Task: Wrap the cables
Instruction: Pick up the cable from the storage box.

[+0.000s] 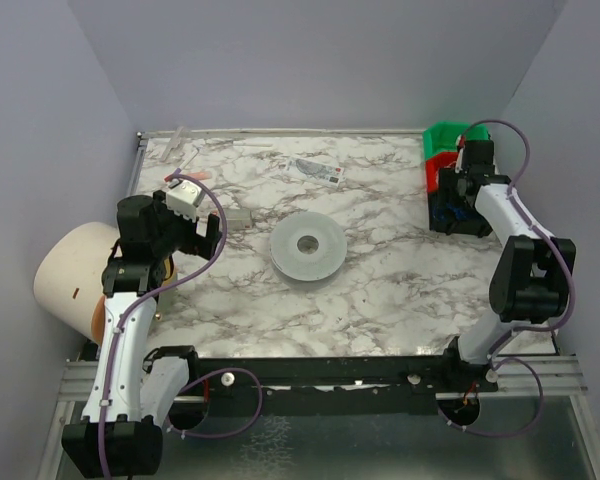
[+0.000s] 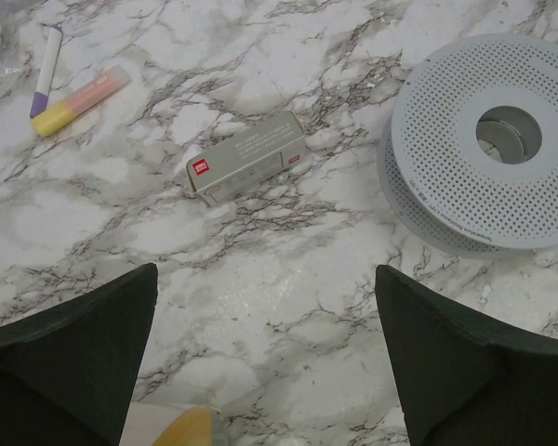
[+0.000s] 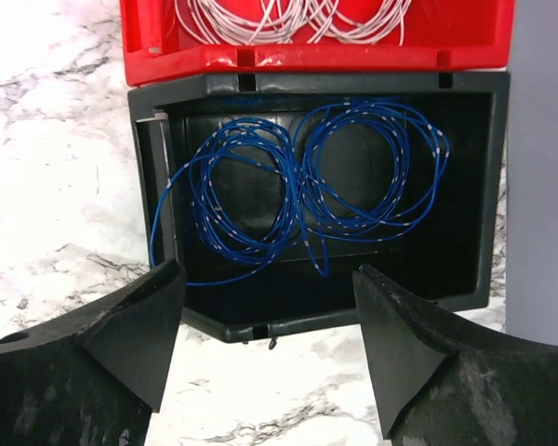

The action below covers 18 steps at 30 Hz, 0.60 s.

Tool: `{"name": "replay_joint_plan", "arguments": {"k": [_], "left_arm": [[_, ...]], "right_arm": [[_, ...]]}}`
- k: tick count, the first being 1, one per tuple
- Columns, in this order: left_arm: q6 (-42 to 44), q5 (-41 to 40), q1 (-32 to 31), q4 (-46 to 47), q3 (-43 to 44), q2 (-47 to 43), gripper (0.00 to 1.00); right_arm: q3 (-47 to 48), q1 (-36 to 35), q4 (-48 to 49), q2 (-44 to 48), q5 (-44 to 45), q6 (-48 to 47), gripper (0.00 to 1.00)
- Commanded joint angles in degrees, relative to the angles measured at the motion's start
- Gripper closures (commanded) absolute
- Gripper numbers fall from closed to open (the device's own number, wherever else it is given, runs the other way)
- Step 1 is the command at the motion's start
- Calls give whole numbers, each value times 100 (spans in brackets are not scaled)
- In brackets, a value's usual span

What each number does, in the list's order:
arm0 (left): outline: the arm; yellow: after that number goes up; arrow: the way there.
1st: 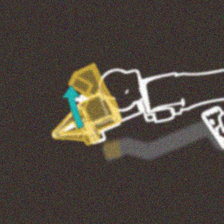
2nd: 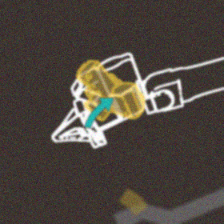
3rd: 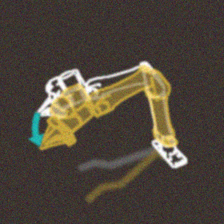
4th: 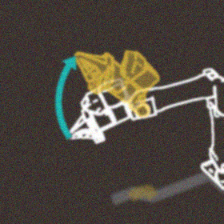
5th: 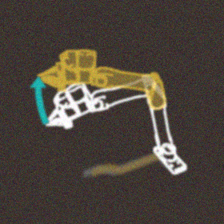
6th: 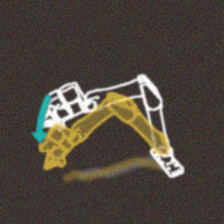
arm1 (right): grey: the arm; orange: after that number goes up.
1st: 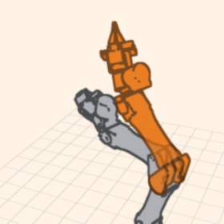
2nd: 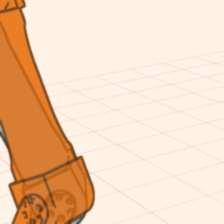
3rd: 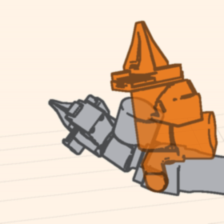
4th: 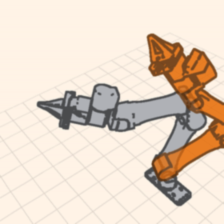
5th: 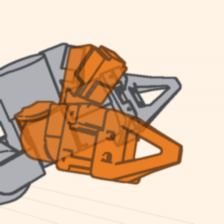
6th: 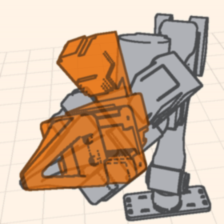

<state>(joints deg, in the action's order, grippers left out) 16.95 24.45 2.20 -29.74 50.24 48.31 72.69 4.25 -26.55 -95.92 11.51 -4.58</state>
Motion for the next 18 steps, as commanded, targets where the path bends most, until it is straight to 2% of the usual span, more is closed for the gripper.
{"name": "replay_joint_plan", "arguments": {"k": [1,4,10,18], "left_arm": [[98,169,35,-50,-92,-41,1],[86,181,35,-56,-77,-49,1],[98,191,36,-66,-84,-46,1],[107,192,35,-67,-93,-15,1]], "right_arm": [[120,30,74,-227,205,-43,26],[130,24,84,-256,173,23,27],[106,27,2,-226,-495,89,10],[158,25,-145,-468,-955,88,4]]}}
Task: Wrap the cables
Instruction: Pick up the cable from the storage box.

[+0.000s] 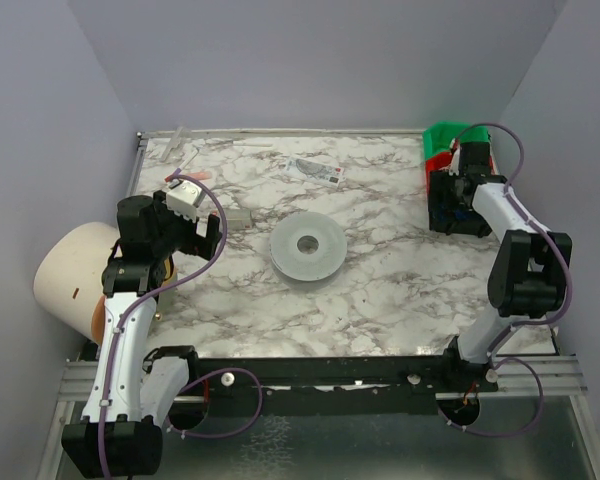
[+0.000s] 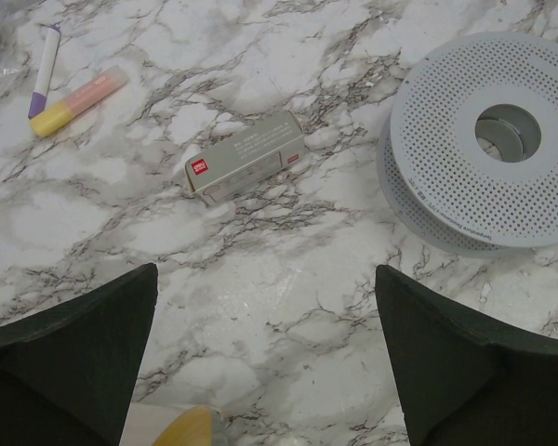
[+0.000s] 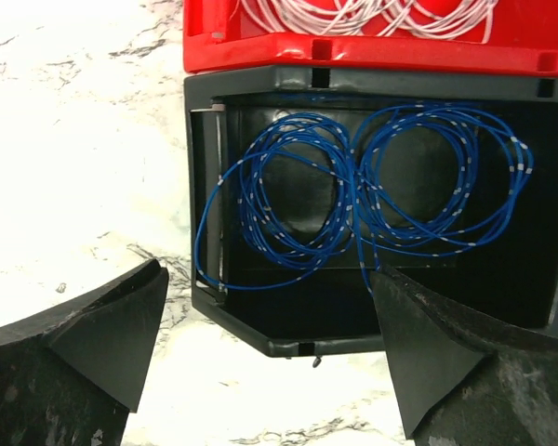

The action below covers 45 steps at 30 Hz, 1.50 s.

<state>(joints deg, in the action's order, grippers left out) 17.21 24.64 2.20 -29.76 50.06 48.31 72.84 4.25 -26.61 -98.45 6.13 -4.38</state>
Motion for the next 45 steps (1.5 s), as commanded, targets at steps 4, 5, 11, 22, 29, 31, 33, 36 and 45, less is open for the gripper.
{"name": "replay_joint_plan", "arguments": {"k": [4,5,11,22,29,31,33,36,45], "left_arm": [[83,172,35,-65,-76,6,1],[81,170,35,-65,-76,11,1],[104,181,35,-65,-89,12,1],[116,197,35,-65,-110,-9,1],[132,185,35,-65,-115,-28,1],[127,194,35,-65,-120,-28,1],[132,198,37,-65,-115,-26,1],[131,194,35,-65,-119,-30,1],[137,208,35,-65,-128,-40,1]], "right_arm": [[128,15,-122,-218,-454,82,3],[126,13,-92,-218,-358,71,3],[31,-142,44,-285,72,-21,3],[-32,-232,171,-450,463,-44,7],[-42,-232,187,-564,493,-58,19],[-40,-233,180,-568,425,-63,21],[-33,-232,173,-578,392,-63,21],[-50,-232,194,-570,402,-71,25],[-59,-232,192,-563,357,-98,45]]}}
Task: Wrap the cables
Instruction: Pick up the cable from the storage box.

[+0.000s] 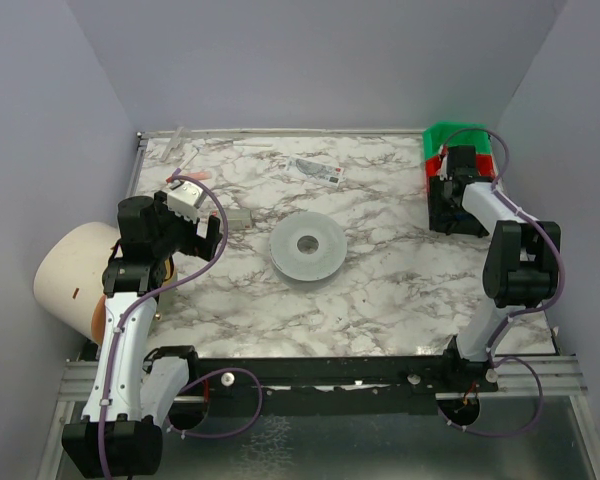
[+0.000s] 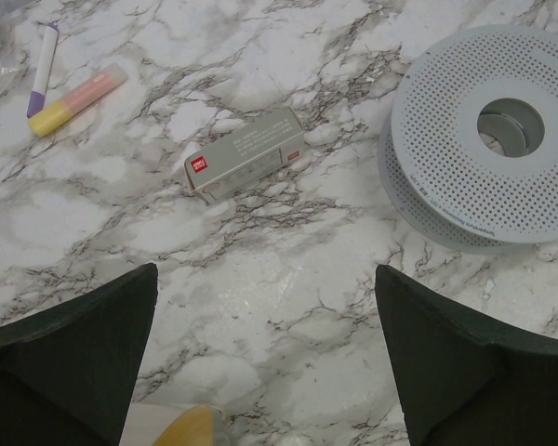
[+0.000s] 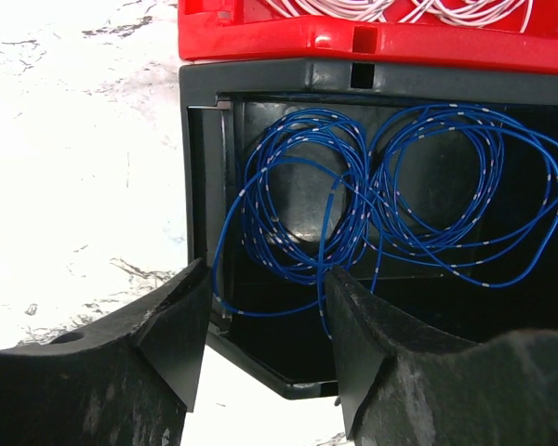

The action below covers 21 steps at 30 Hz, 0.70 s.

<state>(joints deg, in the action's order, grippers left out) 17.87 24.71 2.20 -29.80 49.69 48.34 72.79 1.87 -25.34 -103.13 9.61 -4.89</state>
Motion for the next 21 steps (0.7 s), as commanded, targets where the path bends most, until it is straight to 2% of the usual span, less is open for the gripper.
{"name": "replay_joint_plan", "arguments": {"k": [1,5,7,13,18,21], "left_arm": [[75,201,35,-61,-91,-43,1],[85,201,35,-59,-99,-44,1],[85,205,36,-61,-100,-44,1],[87,210,35,-61,-100,-44,1],[86,210,35,-61,-108,-44,1],[90,209,35,-61,-109,-38,1]], "right_arm": [[-53,6,69,-93,7,-48,46],[-62,5,78,-63,8,-48,52],[-60,5,81,-42,6,-48,60],[-62,6,88,108,66,-31,75],[-64,6,102,279,119,-31,97],[-26,6,56,467,149,-37,100]]}}
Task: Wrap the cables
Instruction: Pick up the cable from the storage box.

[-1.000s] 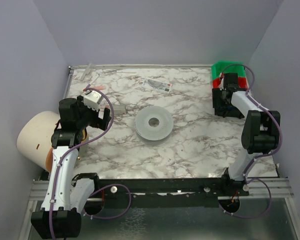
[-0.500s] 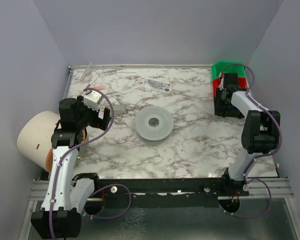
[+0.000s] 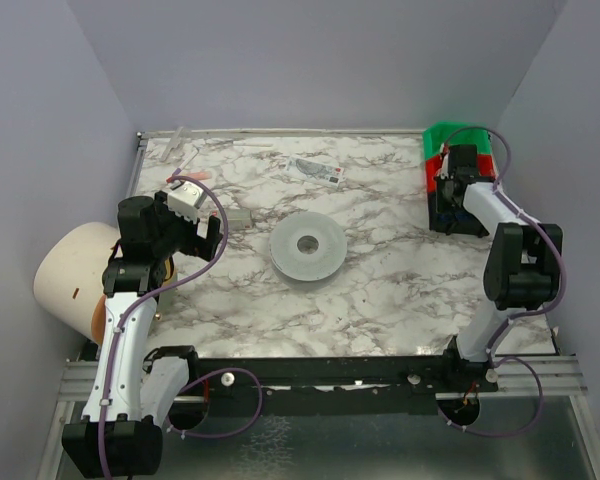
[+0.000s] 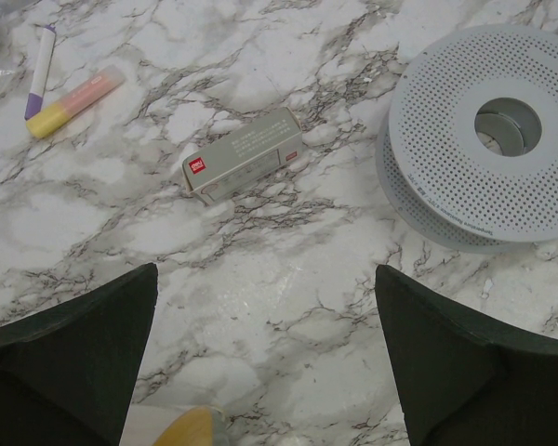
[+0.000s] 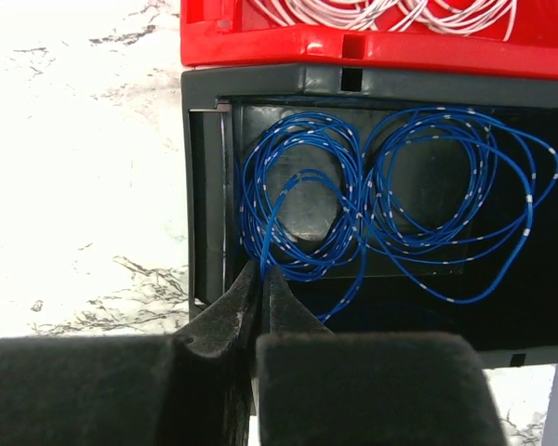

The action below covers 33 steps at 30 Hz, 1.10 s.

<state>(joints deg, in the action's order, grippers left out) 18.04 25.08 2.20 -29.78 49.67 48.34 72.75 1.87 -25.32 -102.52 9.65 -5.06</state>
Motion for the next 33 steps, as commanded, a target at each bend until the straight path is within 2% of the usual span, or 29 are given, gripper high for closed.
{"name": "replay_joint_plan", "arguments": {"k": [1,8,17,24,29,33], "left_arm": [[76,172,35,-63,-107,-36,1],[81,212,35,-63,-107,-5,1],[68,225,35,-63,-106,38,1],[69,259,44,-55,-107,99,1],[68,245,75,-30,-111,132,1],[25,193,71,42,-112,142,1]], "right_arm": [[5,6,43,494,154,-21,100],[309,6,-217,1444,37,-5,99],[1262,6,-859,2209,-996,71,99],[3206,5,-1732,2183,-2395,619,100],[5123,-2,-2301,1607,-3485,1199,99],[5587,-24,-1934,1534,-4166,1547,100]]}}
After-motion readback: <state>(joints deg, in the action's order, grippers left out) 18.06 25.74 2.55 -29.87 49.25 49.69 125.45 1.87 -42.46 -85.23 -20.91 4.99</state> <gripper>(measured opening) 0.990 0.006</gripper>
